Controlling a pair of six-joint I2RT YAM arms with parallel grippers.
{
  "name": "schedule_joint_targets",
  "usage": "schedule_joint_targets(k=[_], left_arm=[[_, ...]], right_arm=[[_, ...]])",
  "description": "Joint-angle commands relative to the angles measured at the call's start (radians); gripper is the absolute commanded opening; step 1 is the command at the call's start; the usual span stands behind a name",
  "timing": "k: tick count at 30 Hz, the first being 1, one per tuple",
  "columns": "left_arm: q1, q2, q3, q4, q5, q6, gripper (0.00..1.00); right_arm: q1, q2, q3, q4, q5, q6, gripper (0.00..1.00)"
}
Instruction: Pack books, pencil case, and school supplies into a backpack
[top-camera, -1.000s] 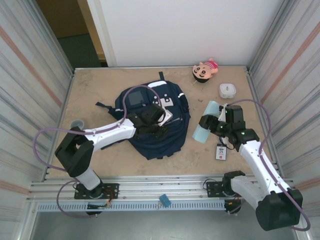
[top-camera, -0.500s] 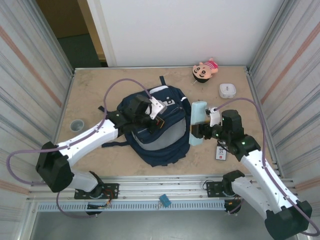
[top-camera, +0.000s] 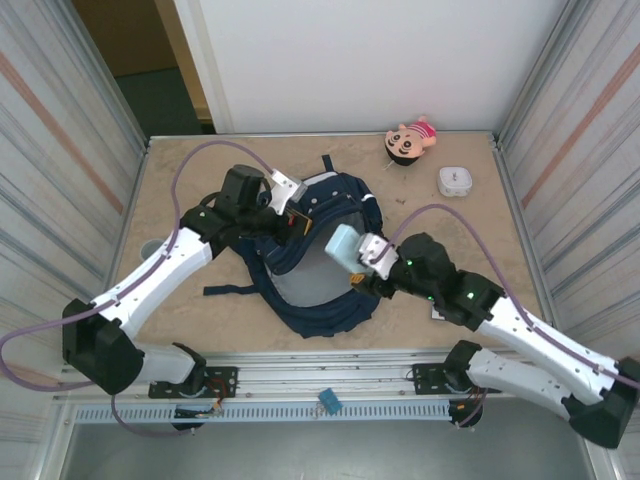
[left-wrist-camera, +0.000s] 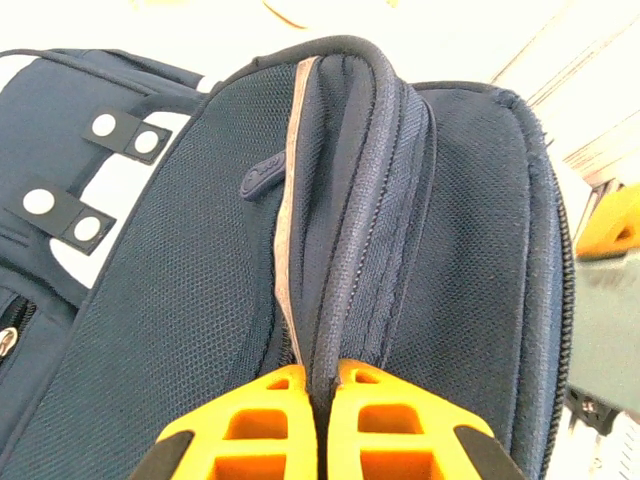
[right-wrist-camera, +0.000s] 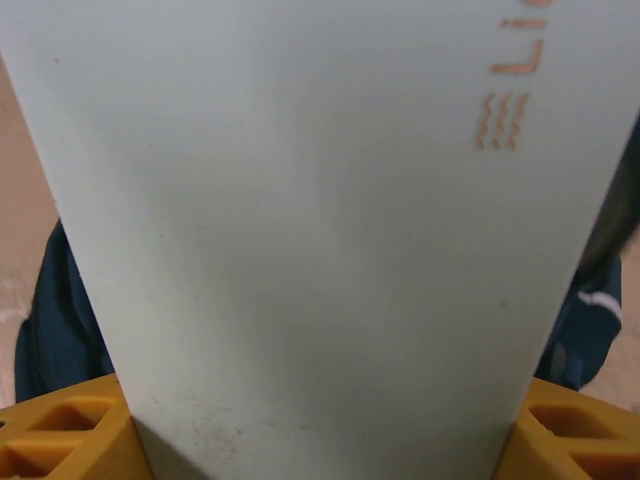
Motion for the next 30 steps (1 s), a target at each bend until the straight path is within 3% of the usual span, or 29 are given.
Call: schedule_joint_targets(k=[1, 5, 15, 20, 24, 30], left_arm=[[0.014, -0.008, 0.087, 0.031, 0.092, 0.003, 0.0], [0.03, 0.004, 0.116, 0.009, 0.107, -0.003, 0.0], [0.056, 0.0, 0.16, -0.007, 0.141, 0.0, 0.0], [0.069, -0.012, 0.155, -0.006, 0.156, -0.009, 0.0], [0.073, -0.023, 0.145, 0.002, 0.156, -0.012, 0.0], [0.079, -0.029, 0.135, 0.005, 0.156, -0.012, 0.0]], right_arm=[[0.101, 0.085, 0.075, 0.01, 0.218, -0.198, 0.49], [0.167, 0.235, 0.126, -0.008, 0.304, -0.312, 0.49], [0.191, 0.58, 0.214, 0.065, 0.437, -0.45, 0.48], [0.183, 0.664, 0.2, 0.166, 0.419, -0.47, 0.56], [0.16, 0.718, 0.209, 0.235, 0.487, -0.442, 0.65], [0.143, 0.664, 0.179, 0.247, 0.44, -0.349, 0.77]])
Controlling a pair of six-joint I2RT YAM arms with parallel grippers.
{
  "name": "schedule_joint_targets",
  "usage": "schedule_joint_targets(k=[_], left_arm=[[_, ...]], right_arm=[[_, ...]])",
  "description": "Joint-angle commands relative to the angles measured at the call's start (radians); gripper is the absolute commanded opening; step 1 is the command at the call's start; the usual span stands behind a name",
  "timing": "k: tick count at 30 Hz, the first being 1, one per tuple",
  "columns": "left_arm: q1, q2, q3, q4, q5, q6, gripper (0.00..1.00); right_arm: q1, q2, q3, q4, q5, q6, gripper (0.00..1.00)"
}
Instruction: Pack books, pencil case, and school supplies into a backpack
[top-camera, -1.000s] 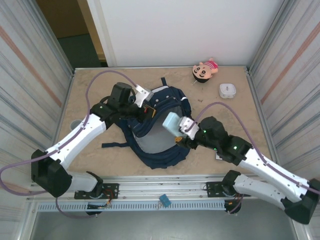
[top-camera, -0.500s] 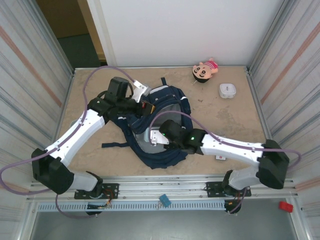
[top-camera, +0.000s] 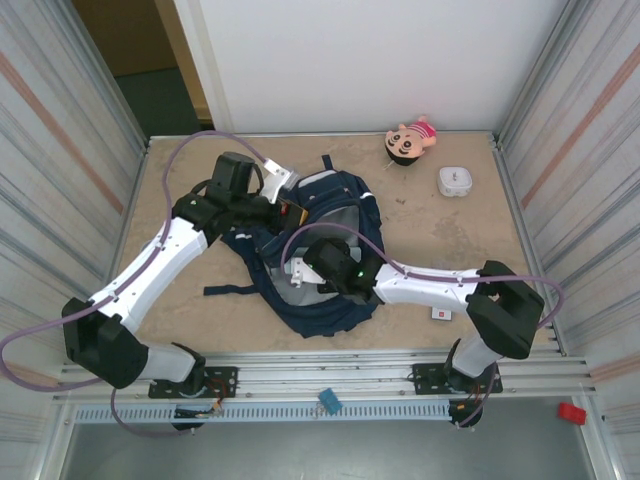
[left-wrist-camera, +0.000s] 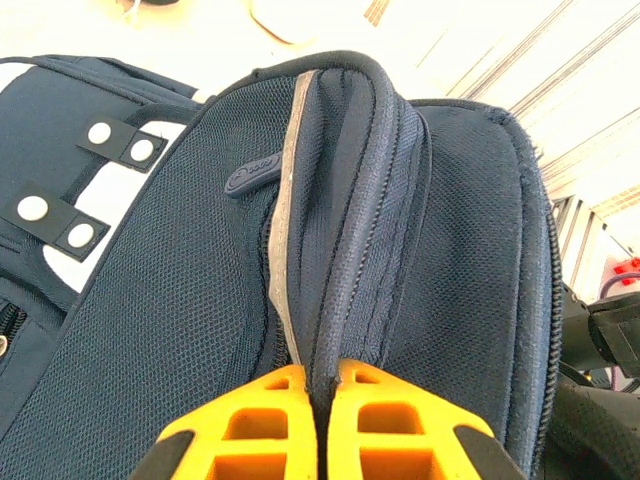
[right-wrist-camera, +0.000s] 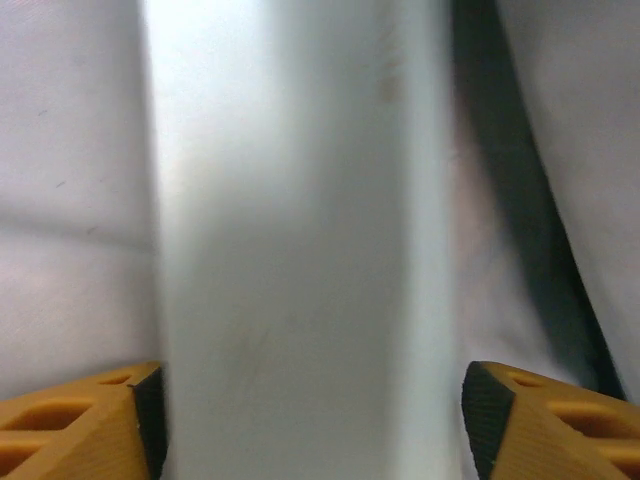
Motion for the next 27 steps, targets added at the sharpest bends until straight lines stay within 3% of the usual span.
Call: schedule_joint_targets(k=[1, 6, 10, 15, 20, 27], left_arm=[[0.01, -0.057, 0.04, 0.088, 0.063, -0.01, 0.0], [0.013, -0.059, 0.028, 0.098, 0.052, -0.016, 0.0], [0.014, -0.062, 0.009, 0.124, 0.045, -0.033, 0.0], [0.015, -0.061, -0.003, 0.148, 0.045, -0.049, 0.0], [0.016, -0.057, -0.009, 0.159, 0.051, -0.058, 0.0], [0.016, -0.055, -0.016, 0.172, 0.059, -0.07, 0.0]], right_arm=[[-0.011, -0.067, -0.009, 0.049, -0.006, 0.076, 0.78], [-0.025, -0.203, -0.051, -0.013, -0.075, 0.232, 0.75], [-0.042, -0.341, -0.102, -0.069, -0.24, 0.508, 0.64], [-0.047, -0.445, -0.267, 0.074, -0.322, 0.842, 0.61], [-0.097, -0.451, -0.381, 0.2, -0.341, 1.025, 0.53], [-0.132, -0.322, -0.38, 0.248, -0.356, 1.086, 0.52]])
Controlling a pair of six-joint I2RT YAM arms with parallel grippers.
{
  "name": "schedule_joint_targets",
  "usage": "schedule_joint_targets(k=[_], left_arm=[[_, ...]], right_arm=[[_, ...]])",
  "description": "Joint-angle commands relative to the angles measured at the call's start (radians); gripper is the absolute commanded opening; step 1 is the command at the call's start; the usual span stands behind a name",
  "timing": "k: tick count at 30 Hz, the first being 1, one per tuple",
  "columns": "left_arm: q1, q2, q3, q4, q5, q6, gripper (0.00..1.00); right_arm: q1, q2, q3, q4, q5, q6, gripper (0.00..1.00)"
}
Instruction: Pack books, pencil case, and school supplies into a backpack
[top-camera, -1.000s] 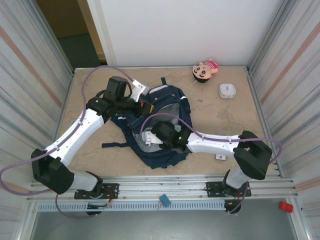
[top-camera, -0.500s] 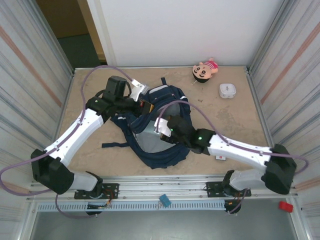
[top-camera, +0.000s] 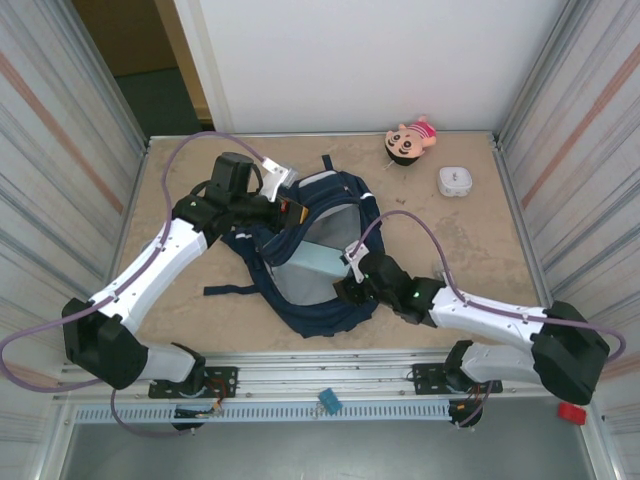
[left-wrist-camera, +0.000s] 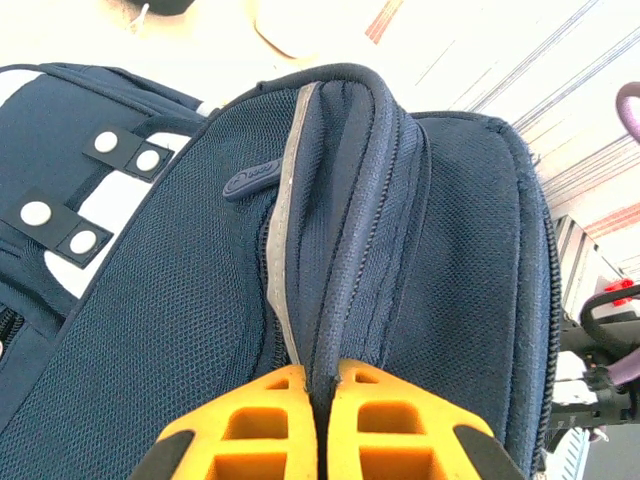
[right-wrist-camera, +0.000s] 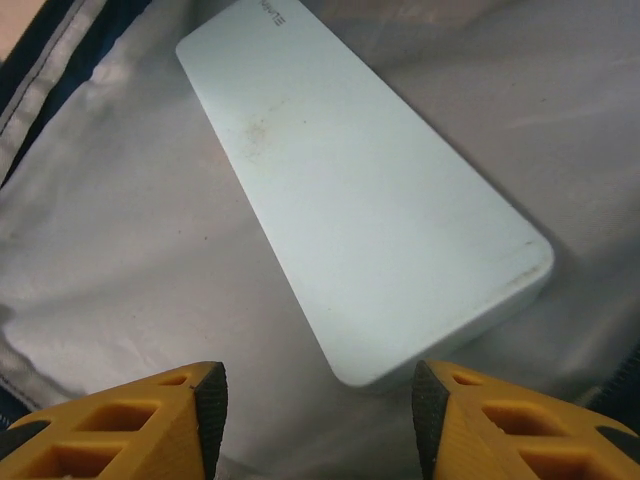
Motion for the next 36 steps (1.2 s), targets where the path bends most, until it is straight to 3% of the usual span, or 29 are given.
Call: schedule_joint_targets(k=[1, 15, 23, 36], left_arm=[[0.012, -0.05, 0.01, 0.114, 0.055, -0.017, 0.0], [0.012, -0.057, 0.008, 0.107, 0.045, -0.01, 0.0], [0.012, -0.052, 0.007, 0.12, 0.049, -0.016, 0.0], [0.013, -0.055, -0.001, 0.132, 0.045, -0.019, 0.0]], right_arm=[[-0.015, 0.059, 0.018, 0.058, -0.014, 0.087, 0.52], [-0.054, 0.294, 0.172, 0.111, 0.095, 0.088, 0.48], [-0.129, 0.384, 0.213, 0.214, 0.043, 0.07, 0.45], [-0.136, 0.125, 0.11, 0.194, -0.063, 0.106, 0.47]])
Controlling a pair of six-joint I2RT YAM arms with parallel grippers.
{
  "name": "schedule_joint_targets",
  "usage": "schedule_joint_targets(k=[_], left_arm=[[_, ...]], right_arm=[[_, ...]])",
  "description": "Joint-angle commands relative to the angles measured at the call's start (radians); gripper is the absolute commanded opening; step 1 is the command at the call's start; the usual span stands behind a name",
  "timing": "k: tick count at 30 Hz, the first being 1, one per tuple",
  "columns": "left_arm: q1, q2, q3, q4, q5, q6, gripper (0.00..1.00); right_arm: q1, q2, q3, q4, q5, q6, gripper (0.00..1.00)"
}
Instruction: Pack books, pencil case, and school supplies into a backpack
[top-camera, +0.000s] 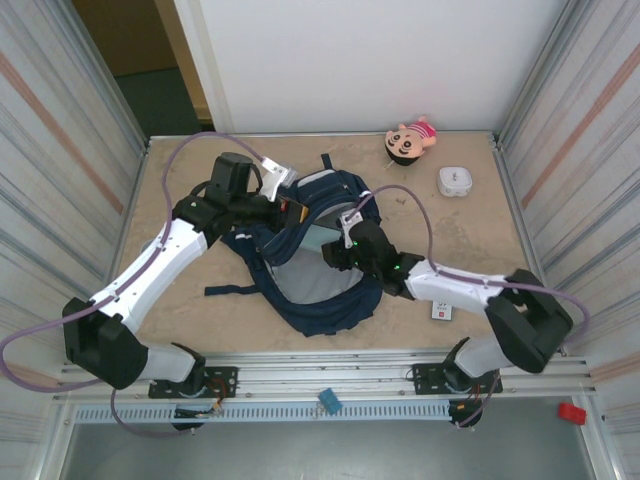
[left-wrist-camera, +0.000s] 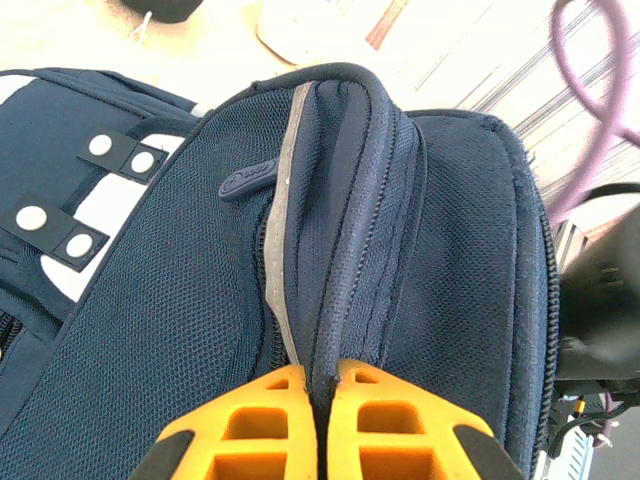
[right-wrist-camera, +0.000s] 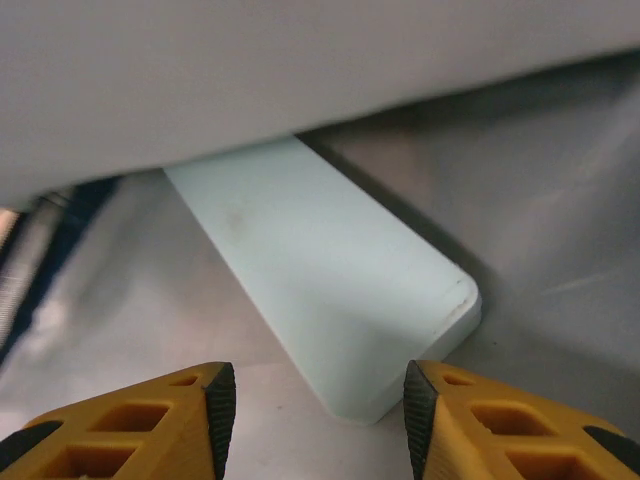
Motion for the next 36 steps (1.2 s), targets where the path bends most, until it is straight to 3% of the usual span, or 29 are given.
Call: schedule_joint_targets(k=[1, 5, 18, 32, 36], left_arm=[[0.008, -0.055, 0.003, 0.116, 0.044, -0.02, 0.0], [0.008, -0.051, 0.002, 0.133, 0.055, -0.037, 0.0], [0.008, -0.053, 0.022, 0.154, 0.087, -0.05, 0.0], [0.008, -0.05, 0.027, 0.15, 0.102, -0.047, 0.0], [0.008, -0.051, 0.026, 0.14, 0.086, -0.046, 0.0]], right_arm=[[-0.005, -0.067, -0.053, 0.005, -0.049, 0.06, 0.46], [0.006, -0.049, -0.099, 0.083, -0.109, 0.155, 0.42], [0.031, 0.181, -0.028, 0.201, -0.096, 0.245, 0.41], [-0.094, 0.375, 0.118, 0.303, -0.132, 0.232, 0.36], [-0.109, 0.369, 0.124, 0.335, -0.16, 0.233, 0.36]])
